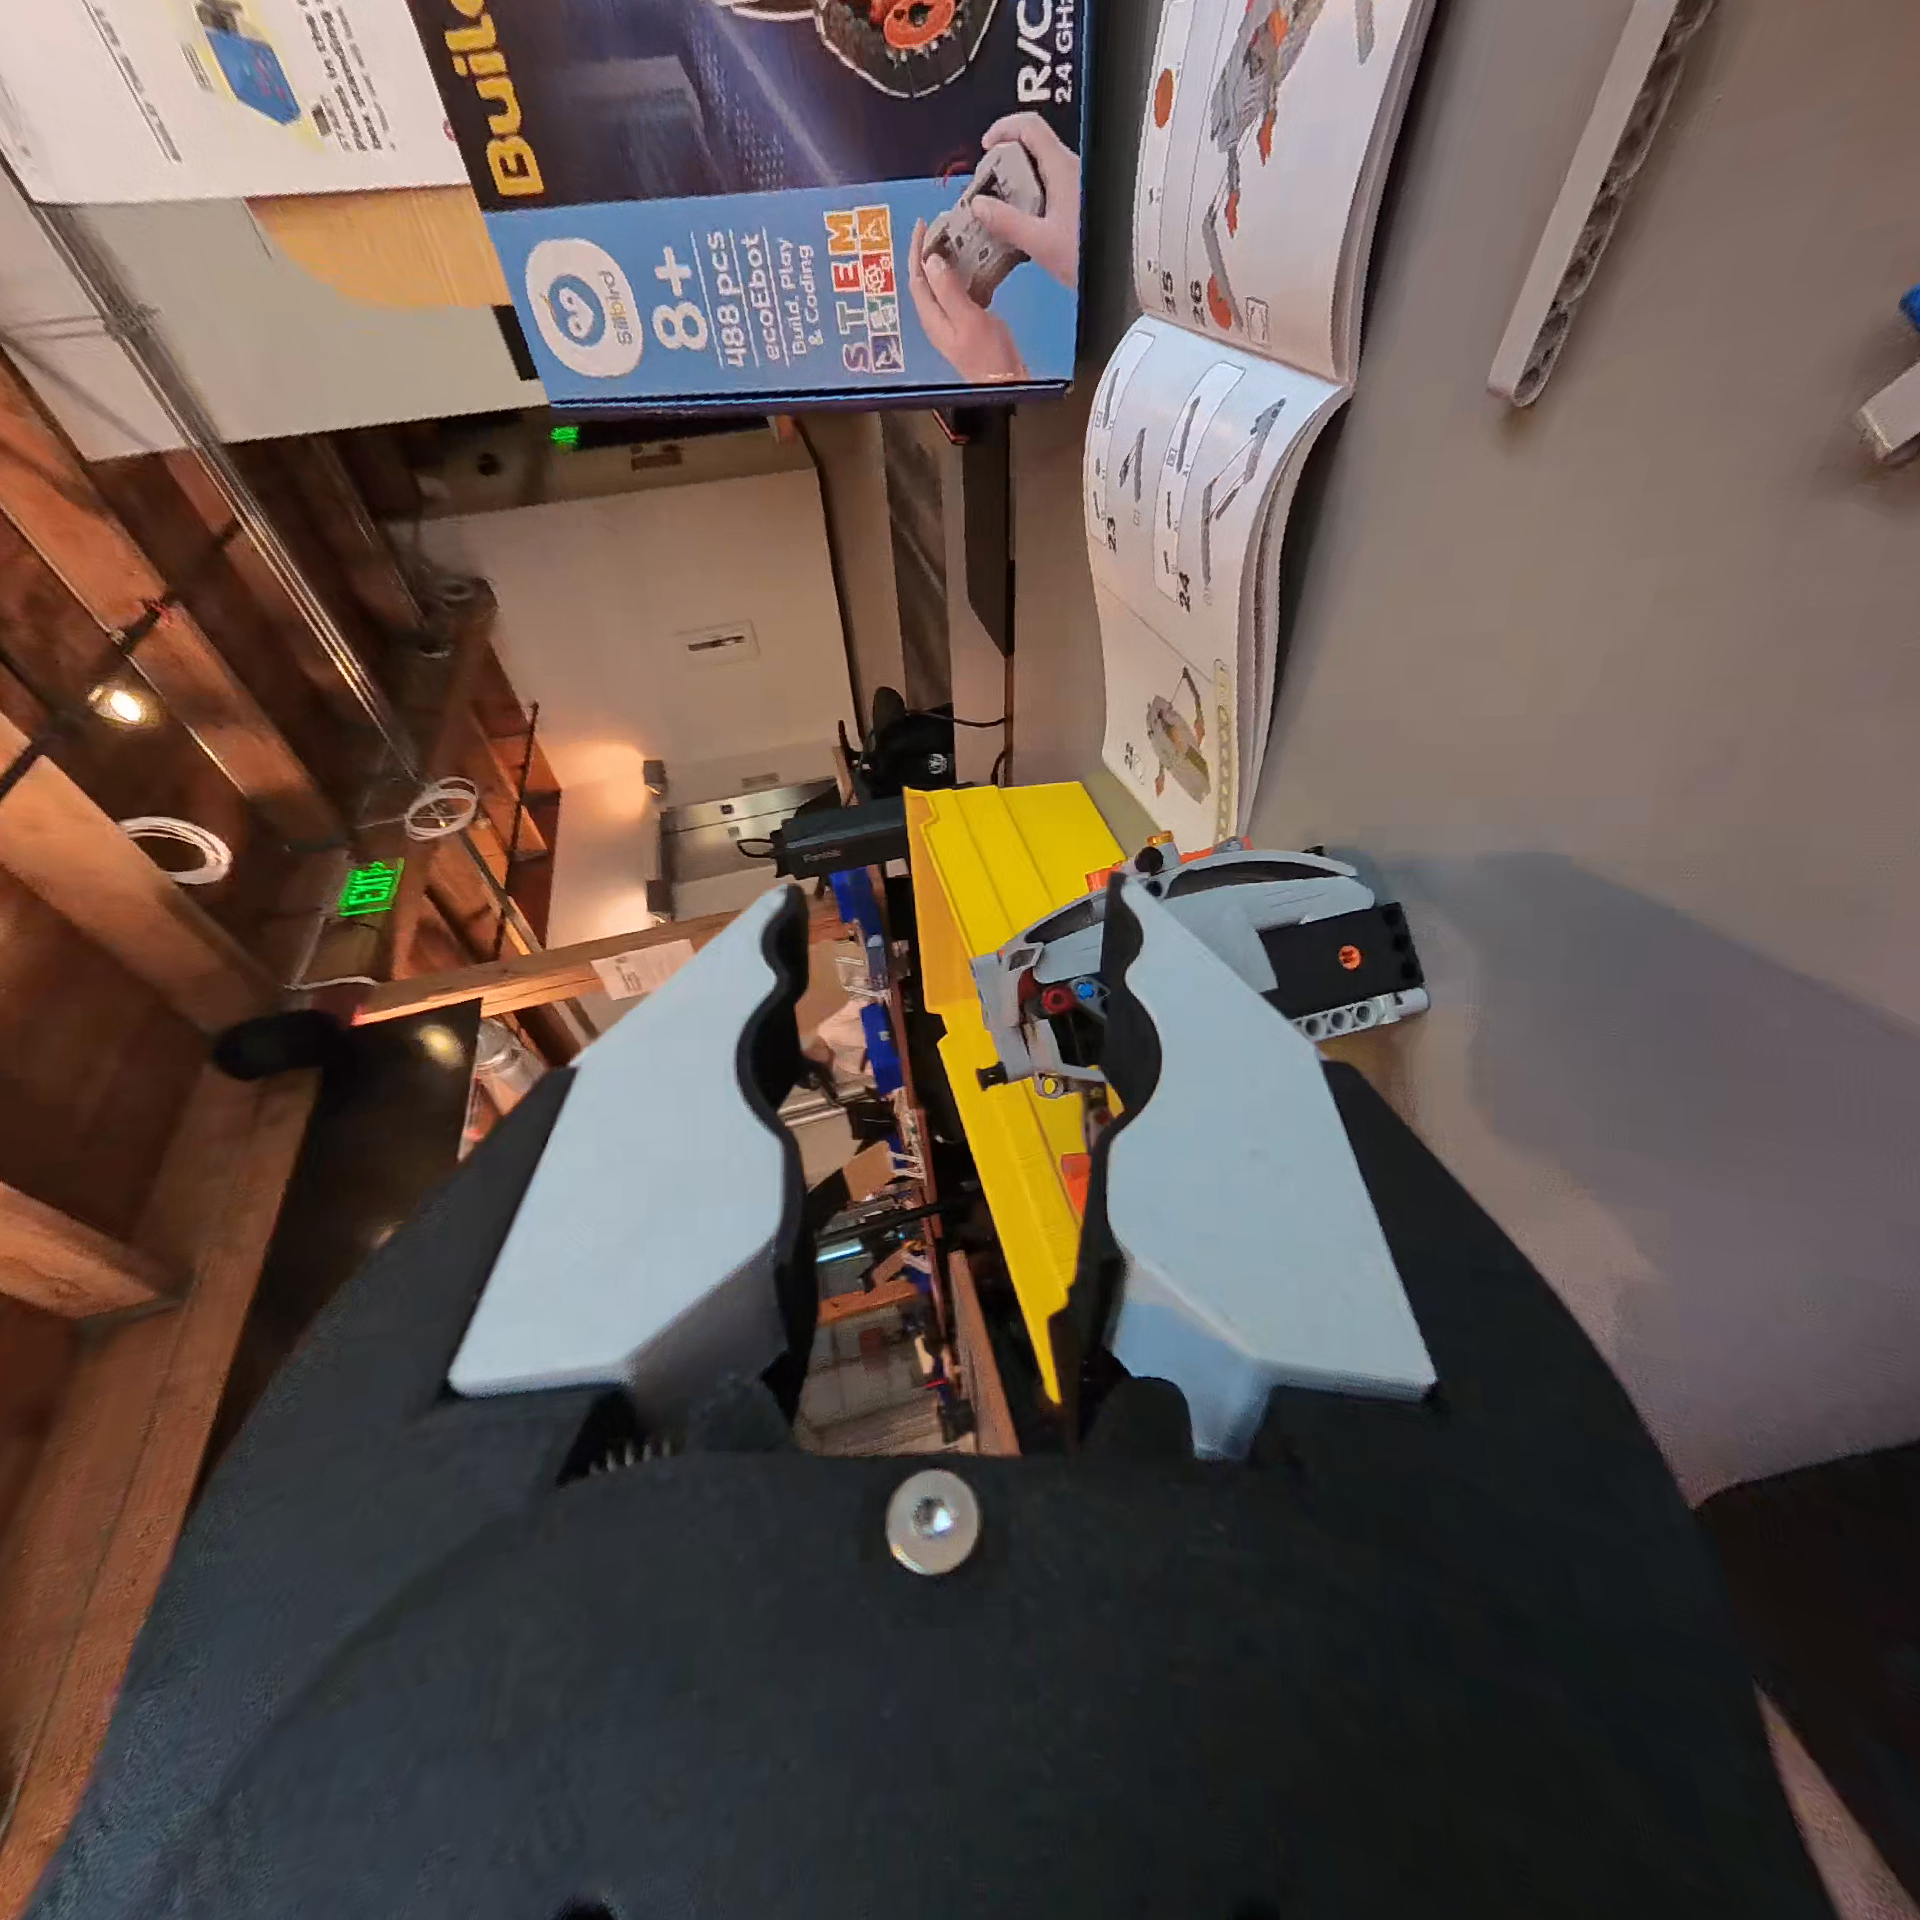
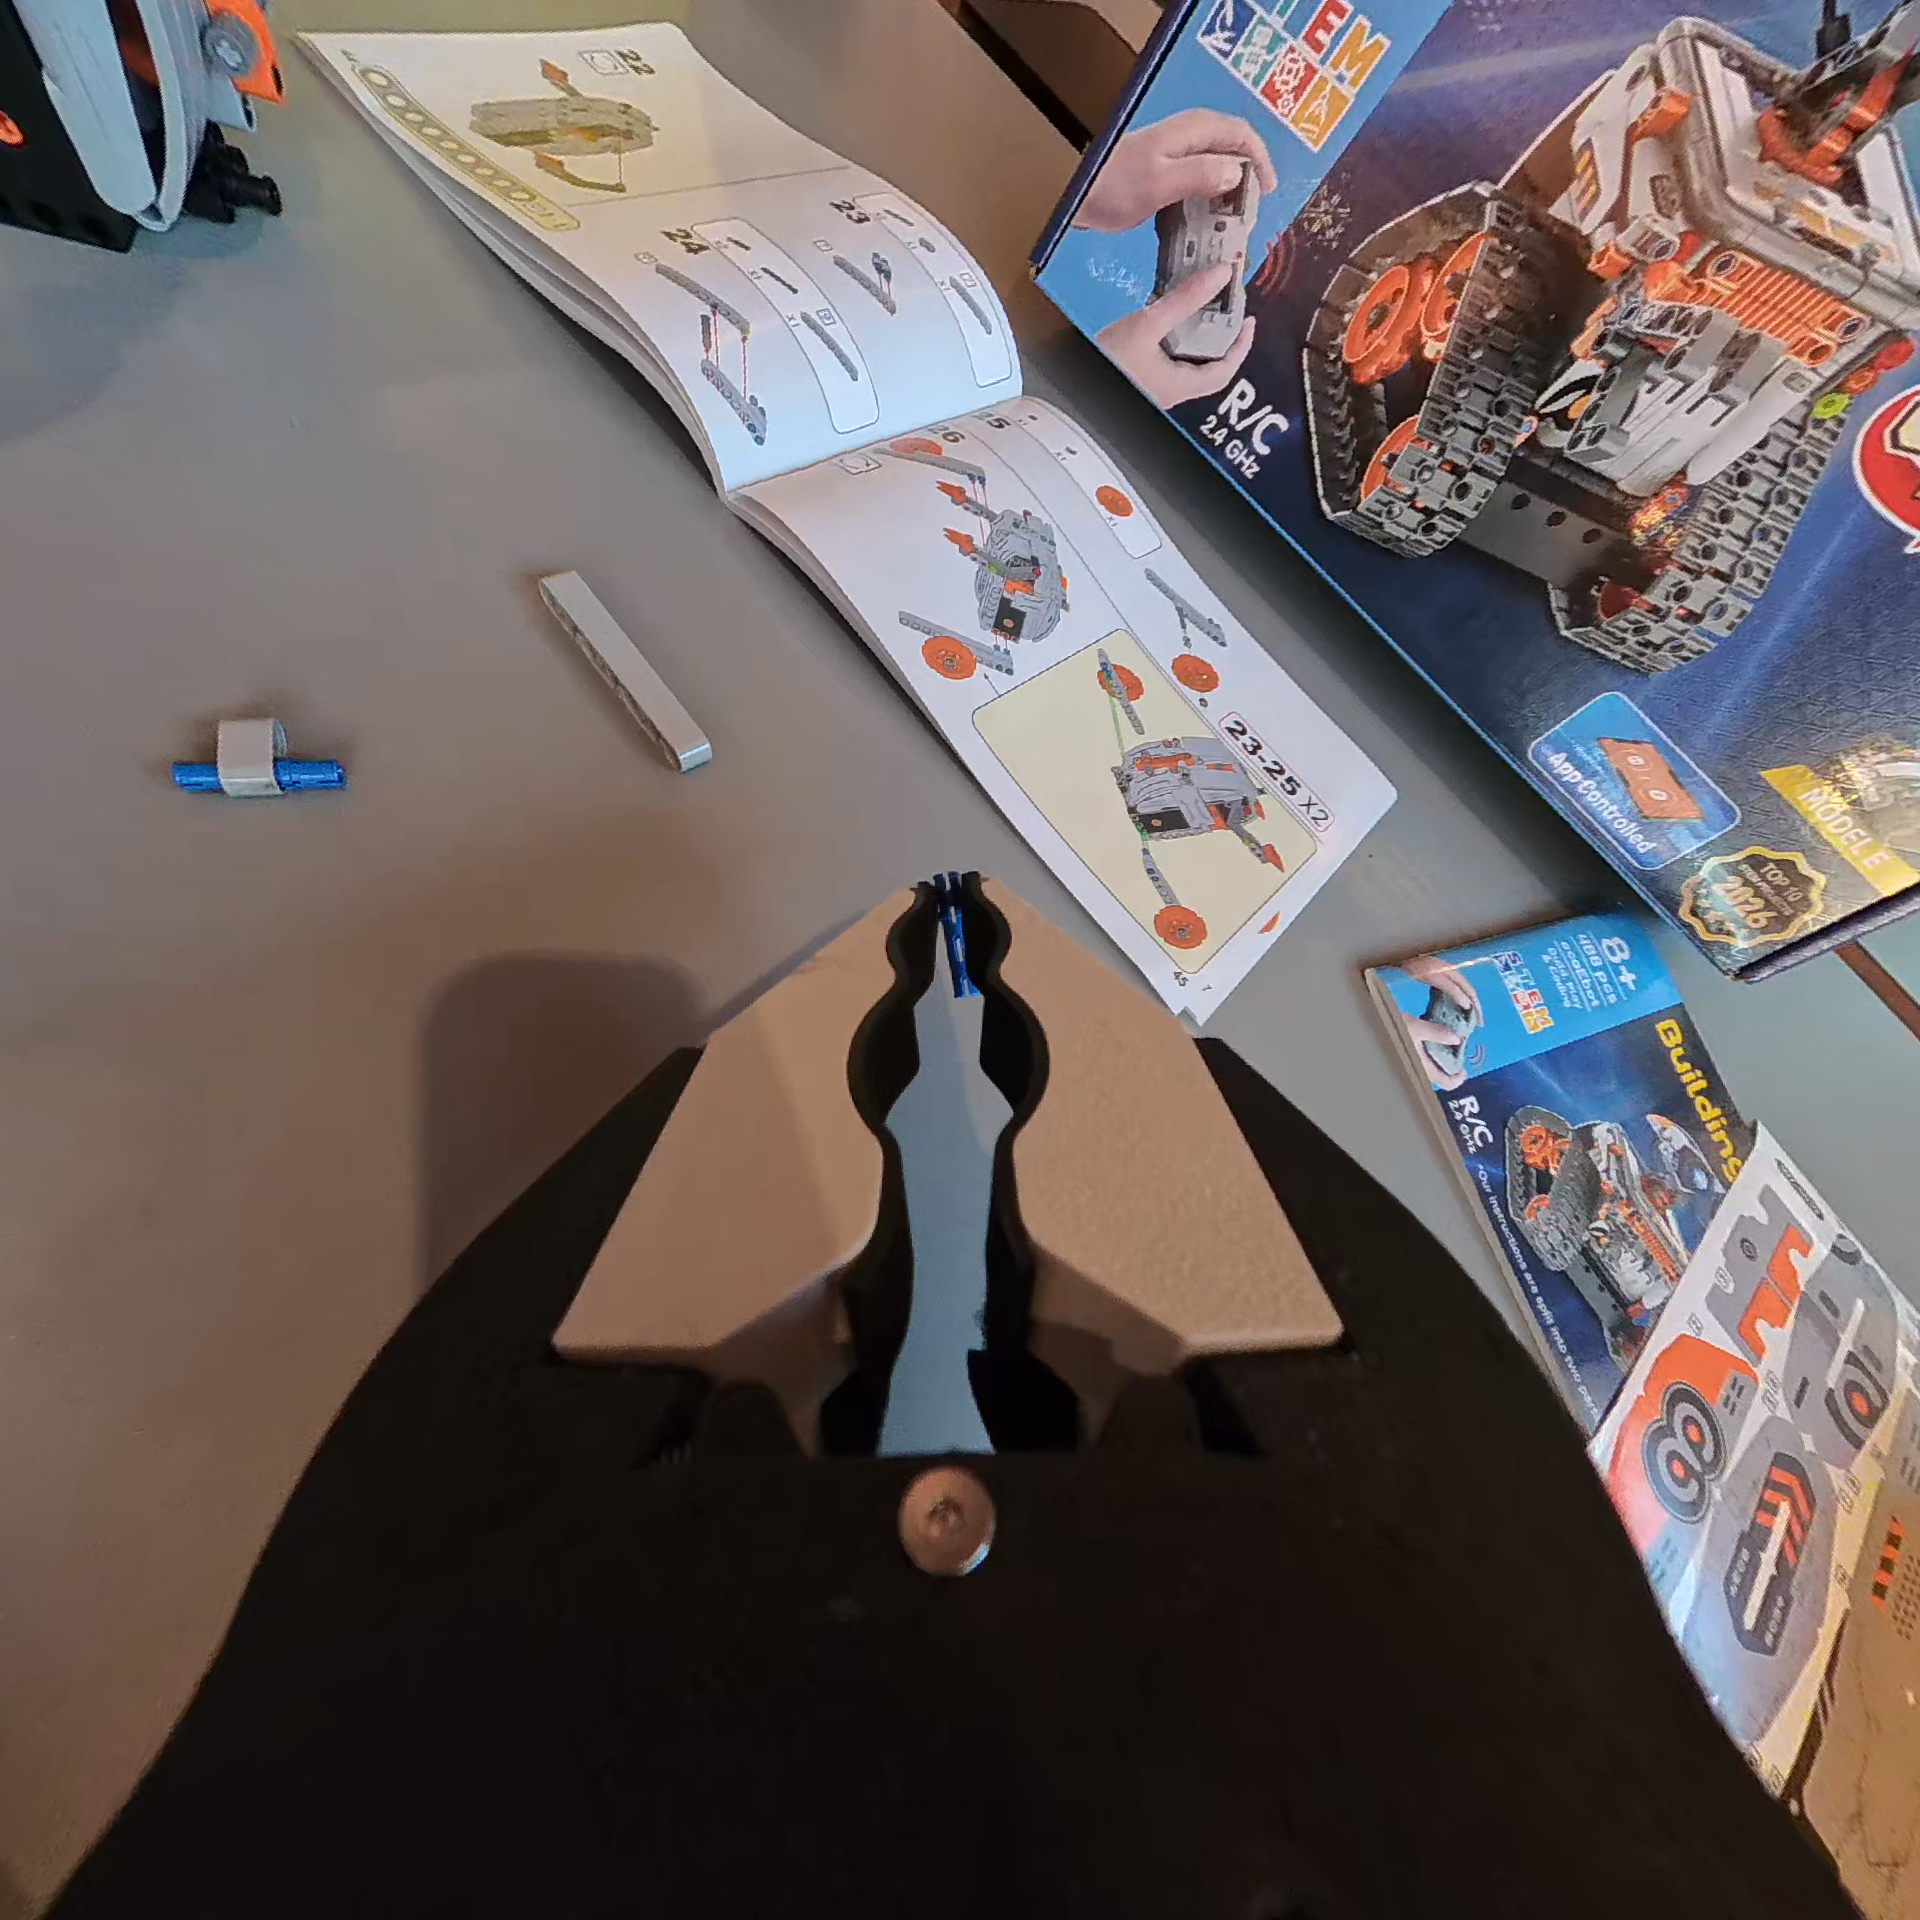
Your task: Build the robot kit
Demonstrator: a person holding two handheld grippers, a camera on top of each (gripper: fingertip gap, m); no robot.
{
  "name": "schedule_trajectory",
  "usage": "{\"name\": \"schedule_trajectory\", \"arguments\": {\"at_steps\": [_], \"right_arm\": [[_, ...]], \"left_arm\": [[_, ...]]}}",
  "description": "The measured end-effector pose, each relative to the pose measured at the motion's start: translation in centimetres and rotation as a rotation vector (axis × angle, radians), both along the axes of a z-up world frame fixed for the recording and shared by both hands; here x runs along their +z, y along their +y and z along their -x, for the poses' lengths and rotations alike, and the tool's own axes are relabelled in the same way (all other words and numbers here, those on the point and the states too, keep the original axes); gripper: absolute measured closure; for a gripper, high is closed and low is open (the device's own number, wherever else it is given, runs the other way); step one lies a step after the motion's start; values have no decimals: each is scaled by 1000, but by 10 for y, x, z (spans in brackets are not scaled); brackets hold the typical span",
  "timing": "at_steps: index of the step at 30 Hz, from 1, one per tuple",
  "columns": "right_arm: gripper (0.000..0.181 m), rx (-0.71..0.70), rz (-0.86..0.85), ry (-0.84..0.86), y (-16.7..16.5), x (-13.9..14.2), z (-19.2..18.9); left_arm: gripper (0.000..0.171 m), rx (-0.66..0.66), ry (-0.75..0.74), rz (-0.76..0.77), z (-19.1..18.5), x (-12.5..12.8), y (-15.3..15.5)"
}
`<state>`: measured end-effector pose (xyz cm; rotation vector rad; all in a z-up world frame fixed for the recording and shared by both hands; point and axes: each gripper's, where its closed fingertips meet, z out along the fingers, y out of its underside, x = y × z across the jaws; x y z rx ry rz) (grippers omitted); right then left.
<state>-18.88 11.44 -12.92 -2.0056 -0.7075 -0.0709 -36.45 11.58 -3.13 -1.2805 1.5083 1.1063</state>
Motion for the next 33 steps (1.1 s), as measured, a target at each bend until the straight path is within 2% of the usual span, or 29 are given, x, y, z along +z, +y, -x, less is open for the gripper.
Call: {"name": "schedule_trajectory", "arguments": {"at_steps": [3,6,8,10,12,14,16,18,21,23,26,28,30,33], "right_arm": [[178,-2,7,9,1,-1,0],[178,16,5,41,0,0,4],[178,62,-6,178,-5,13,19],[178,159,-18,466,-16,40,45],[178,224,44,784,-27,60,63],[178,328,172,1104,-42,75,78],[178,432,264,1376,-55,96,86],[178,474,295,1541,-62,109,89],[178,510,325,1675,-68,119,94],[178,534,350,1730,-70,121,96],[178,530,378,1720,-70,116,100],[178,483,373,1592,-67,105,97],[178,381,293,1235,-54,80,88],[178,273,234,505,-34,29,56]], "left_arm": [[115,5,-8,14,2,-1,-3],[122,12,-150,111,5,-4,-6],[126,11,-420,283,5,-6,-11],[120,-14,-807,545,0,-6,-24],[120,-126,-1143,747,-9,6,-41],[128,-287,-1345,800,-13,20,-54],[134,-423,-1399,800,-22,27,-69],[133,-494,-1320,799,-37,23,-83],[135,-502,-1158,690,-53,13,-89],[140,-471,-1121,692,-63,5,-88],[139,-422,-1183,846,-78,-9,-89],[141,-366,-1184,920,-77,-20,-86],[143,-255,-1133,967,-62,-40,-78],[142,-53,-1084,1057,-31,-74,-67]]}}
